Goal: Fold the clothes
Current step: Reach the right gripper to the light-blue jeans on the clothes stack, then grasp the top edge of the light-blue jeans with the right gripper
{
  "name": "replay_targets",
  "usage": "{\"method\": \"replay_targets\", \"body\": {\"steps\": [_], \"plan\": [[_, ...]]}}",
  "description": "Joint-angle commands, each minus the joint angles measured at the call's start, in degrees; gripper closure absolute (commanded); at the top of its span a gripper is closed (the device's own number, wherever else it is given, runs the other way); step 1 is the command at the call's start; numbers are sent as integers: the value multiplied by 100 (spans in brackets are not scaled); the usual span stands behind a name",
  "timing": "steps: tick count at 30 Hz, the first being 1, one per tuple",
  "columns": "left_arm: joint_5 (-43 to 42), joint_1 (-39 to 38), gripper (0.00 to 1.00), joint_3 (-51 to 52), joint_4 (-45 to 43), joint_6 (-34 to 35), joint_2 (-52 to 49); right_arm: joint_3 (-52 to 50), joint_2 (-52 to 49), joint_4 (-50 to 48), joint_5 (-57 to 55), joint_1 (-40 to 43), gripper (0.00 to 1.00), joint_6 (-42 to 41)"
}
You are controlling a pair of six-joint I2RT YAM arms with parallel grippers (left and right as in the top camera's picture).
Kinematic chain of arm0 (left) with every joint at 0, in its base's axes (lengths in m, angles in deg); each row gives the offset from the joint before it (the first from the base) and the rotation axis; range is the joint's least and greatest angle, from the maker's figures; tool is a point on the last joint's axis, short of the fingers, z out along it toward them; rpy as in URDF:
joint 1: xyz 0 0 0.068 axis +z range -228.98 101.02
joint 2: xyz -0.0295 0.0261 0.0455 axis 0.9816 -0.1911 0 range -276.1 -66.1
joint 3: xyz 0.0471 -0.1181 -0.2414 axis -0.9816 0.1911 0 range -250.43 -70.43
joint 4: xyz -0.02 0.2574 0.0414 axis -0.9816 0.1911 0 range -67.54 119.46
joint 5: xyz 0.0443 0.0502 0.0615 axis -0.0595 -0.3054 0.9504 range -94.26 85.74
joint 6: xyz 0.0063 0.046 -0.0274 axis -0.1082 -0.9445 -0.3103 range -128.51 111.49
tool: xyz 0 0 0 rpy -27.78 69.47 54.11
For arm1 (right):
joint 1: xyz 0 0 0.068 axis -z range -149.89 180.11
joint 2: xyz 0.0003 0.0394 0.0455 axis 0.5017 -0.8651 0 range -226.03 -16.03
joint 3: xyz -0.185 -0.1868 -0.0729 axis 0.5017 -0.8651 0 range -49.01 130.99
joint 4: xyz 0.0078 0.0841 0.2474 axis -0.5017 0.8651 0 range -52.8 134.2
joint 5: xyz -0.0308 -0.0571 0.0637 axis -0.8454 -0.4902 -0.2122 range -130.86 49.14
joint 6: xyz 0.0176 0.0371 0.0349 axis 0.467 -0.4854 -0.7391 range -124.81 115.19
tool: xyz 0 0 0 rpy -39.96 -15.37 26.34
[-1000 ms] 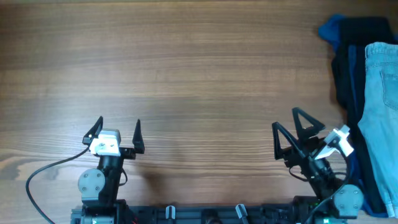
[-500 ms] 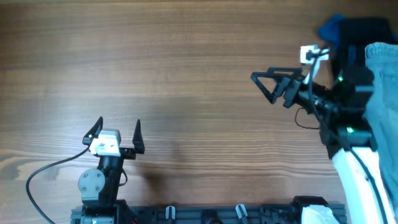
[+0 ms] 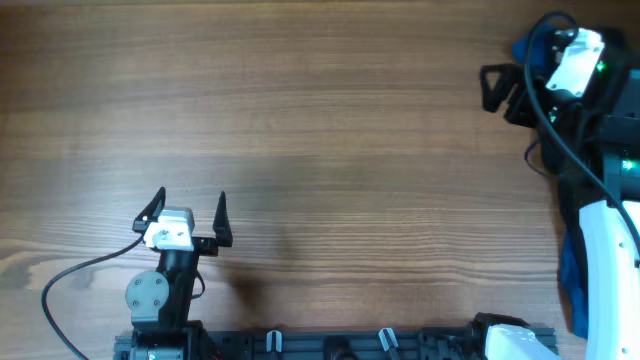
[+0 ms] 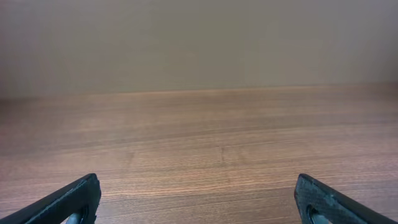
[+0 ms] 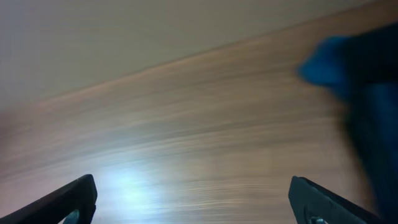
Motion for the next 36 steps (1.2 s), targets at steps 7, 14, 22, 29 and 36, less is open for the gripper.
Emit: {"method": "replay_targets", "body": {"steps": [7,14,22,29,36], "plan": [[52,-33,0,33,24,35,31,72,-479,293,-841,13,0,24],[52,-33,0,33,24,35,31,837,-1106,92,-1705,326,1,24],[52,-33,0,33,24,35,31,890,-2968,-487,-2085,1685,5,129],[52,-33,0,33,24,35,31,890,-3773,-1799,-2988,1768,7,1384],[52,-33,0,33,24,35,31,890,-4747,-2623,-3757,1753,5,2446]]}}
